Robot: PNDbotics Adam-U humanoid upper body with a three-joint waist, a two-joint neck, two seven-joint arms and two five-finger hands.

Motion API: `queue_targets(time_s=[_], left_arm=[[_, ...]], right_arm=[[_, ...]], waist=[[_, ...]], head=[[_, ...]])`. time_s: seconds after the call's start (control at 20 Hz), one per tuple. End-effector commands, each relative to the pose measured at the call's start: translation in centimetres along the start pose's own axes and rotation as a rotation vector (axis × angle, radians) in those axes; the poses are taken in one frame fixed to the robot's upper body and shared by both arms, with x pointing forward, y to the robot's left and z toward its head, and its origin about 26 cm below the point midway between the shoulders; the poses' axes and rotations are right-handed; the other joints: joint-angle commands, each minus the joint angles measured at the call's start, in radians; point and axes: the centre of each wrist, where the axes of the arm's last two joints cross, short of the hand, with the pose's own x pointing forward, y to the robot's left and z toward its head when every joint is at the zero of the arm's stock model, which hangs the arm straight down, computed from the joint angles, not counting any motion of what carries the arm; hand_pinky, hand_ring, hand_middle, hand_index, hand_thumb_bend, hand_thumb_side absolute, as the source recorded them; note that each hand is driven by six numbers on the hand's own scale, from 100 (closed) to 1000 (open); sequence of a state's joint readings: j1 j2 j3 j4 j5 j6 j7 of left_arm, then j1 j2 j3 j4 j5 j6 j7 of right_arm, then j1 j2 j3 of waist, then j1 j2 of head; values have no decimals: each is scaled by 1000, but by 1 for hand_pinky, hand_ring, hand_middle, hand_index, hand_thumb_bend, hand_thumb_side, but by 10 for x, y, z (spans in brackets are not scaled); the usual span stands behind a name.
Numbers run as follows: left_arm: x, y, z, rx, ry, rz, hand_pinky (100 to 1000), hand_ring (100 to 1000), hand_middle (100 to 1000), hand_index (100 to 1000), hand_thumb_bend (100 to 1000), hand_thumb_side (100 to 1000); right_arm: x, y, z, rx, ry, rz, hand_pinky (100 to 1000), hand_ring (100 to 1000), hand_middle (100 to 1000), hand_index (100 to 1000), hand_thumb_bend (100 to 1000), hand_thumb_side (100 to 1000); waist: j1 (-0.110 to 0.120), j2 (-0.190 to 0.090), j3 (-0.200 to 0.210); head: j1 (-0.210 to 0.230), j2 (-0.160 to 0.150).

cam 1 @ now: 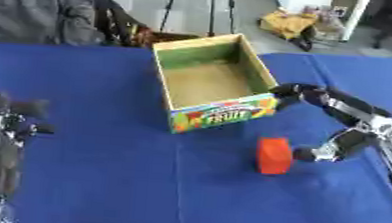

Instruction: Pick up objects on the table and place them in the box.

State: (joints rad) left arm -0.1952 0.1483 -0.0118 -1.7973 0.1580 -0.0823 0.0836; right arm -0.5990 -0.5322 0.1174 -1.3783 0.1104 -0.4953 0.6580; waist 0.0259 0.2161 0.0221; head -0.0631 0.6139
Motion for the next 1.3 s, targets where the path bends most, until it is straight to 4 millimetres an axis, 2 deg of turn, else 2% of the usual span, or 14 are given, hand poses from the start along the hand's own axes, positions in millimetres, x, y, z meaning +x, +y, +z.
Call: queue_targets(time_s=[0.05,0.85,1.3], left_arm=[[5,0,-3,-6,-20,-2,540,823,480,609,360,840],[5,-1,-3,-10,-20,-1,540,824,481,609,359,840],[5,-1,-3,-14,-20,0,540,824,481,609,358,840]], right_arm=[[4,-12,0,31,-31,58,1000,934,931,784,616,513],[3,-13,0,43,-27,61,1000,932,929,785,629,513],[-10,-9,-2,86,12,59,1000,927,914,776,632,514]], waist=[[0,-13,-1],[5,-14,-3],[8,-16,1]], head=[[3,-9],[5,-14],[5,-15]])
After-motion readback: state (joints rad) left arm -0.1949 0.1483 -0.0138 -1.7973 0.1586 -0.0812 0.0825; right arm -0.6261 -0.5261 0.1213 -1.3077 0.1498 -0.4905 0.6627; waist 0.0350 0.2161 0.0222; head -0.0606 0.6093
